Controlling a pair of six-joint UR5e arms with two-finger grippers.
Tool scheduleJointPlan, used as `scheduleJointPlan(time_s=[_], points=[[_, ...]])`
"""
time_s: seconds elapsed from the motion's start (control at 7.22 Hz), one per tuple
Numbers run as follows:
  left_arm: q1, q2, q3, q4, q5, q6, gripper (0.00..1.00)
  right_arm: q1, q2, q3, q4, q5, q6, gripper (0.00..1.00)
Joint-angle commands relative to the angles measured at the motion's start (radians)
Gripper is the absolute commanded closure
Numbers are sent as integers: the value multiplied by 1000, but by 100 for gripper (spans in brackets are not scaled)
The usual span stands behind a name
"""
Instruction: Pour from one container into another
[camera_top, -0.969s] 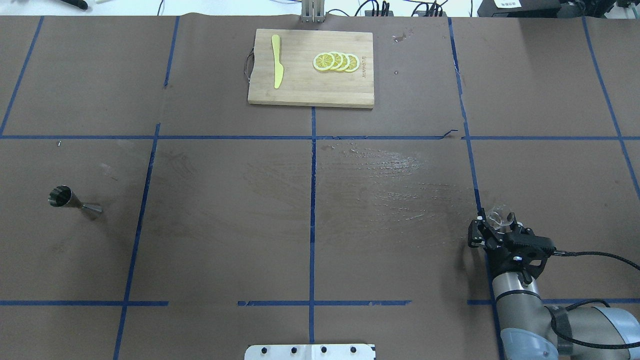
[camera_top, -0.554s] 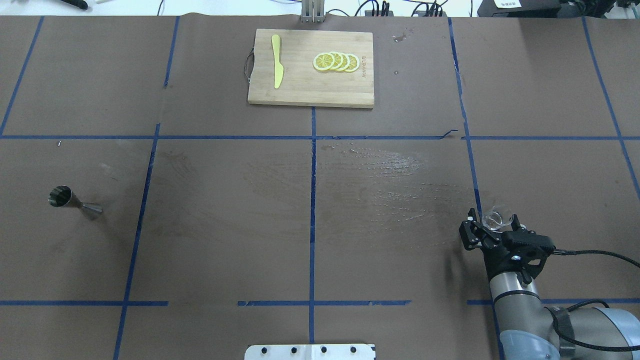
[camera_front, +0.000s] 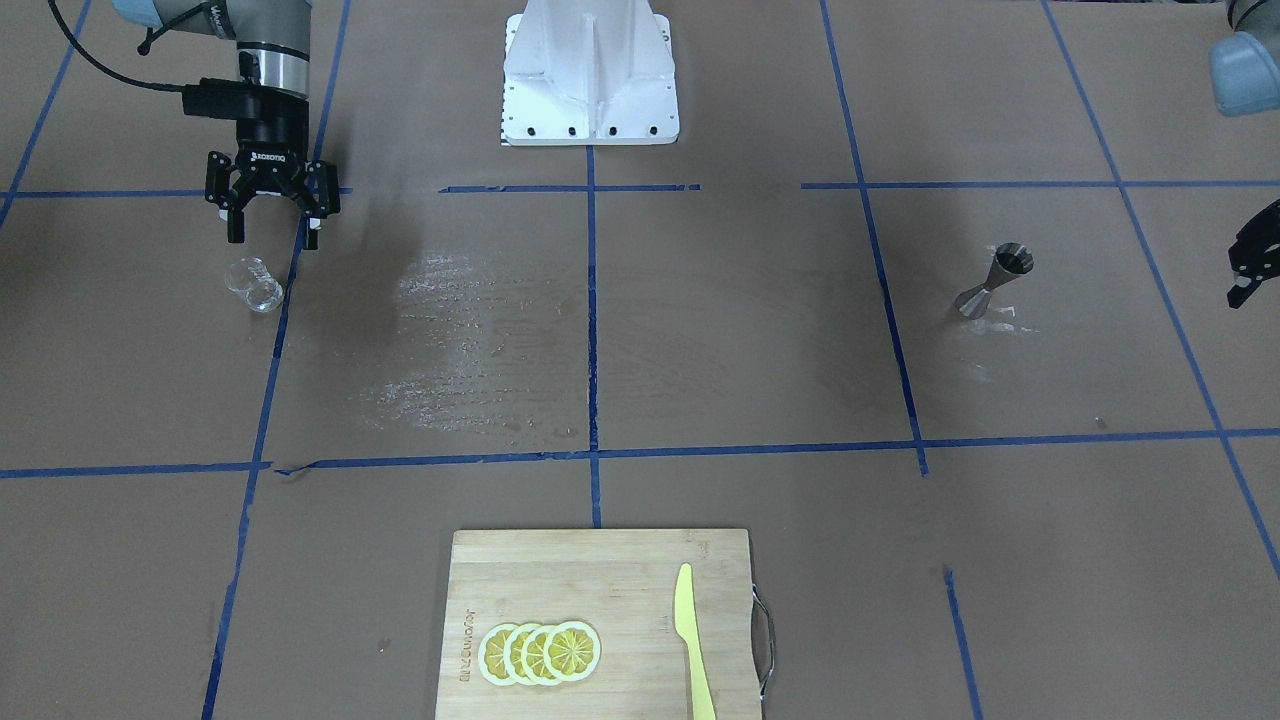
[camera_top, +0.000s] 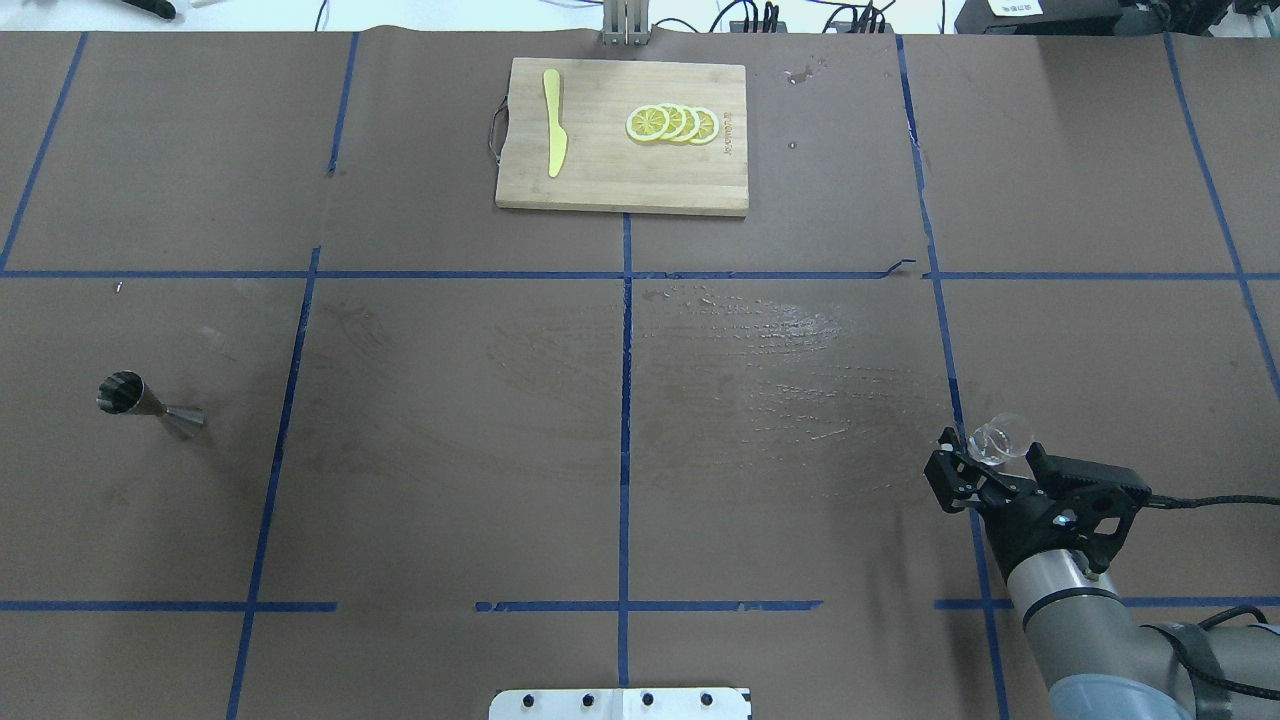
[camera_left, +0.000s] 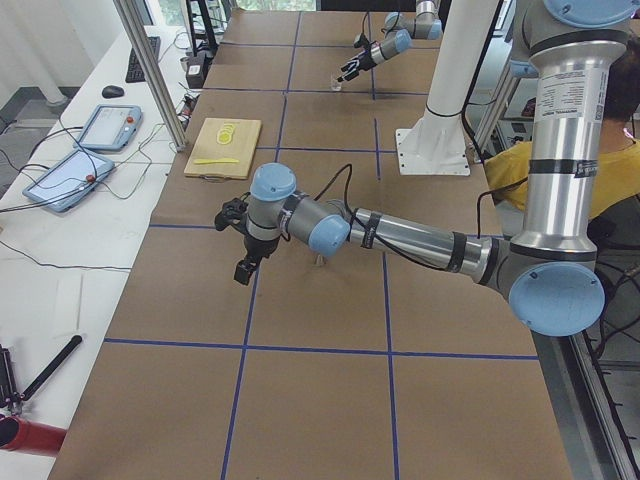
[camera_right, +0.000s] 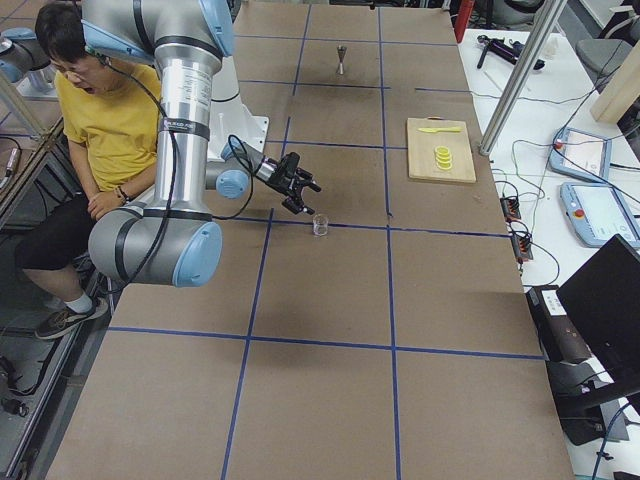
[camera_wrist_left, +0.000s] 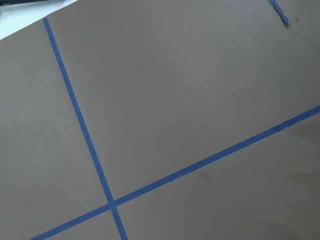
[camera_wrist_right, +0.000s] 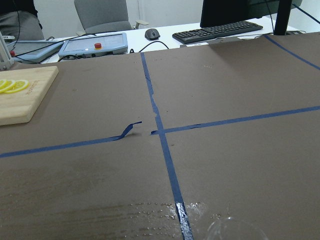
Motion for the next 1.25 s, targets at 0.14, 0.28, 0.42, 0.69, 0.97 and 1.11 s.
scheduleJointPlan(time_s=[0.14, 0.28, 0.42, 0.69, 0.97, 1.11], points=[[0, 0, 3, 0, 0, 0, 0, 41, -79, 174, -2, 211, -214, 0], [0, 0, 3, -2, 1, 2, 0, 140, -80, 195, 0, 358, -380, 0], [0, 0, 5, -2, 6, 3, 0, 275, -77, 199, 6, 525, -553, 0], [-2, 9, 3, -2, 9, 13, 0, 536, -73, 196, 6, 814, -872, 0], [-5, 20, 0, -2, 5, 14, 0, 911, -67, 121, 3, 1175, -1284, 0], [-6, 46, -3, -14, 2, 26, 0, 1155, -54, 22, 2, 1396, -1521, 0]])
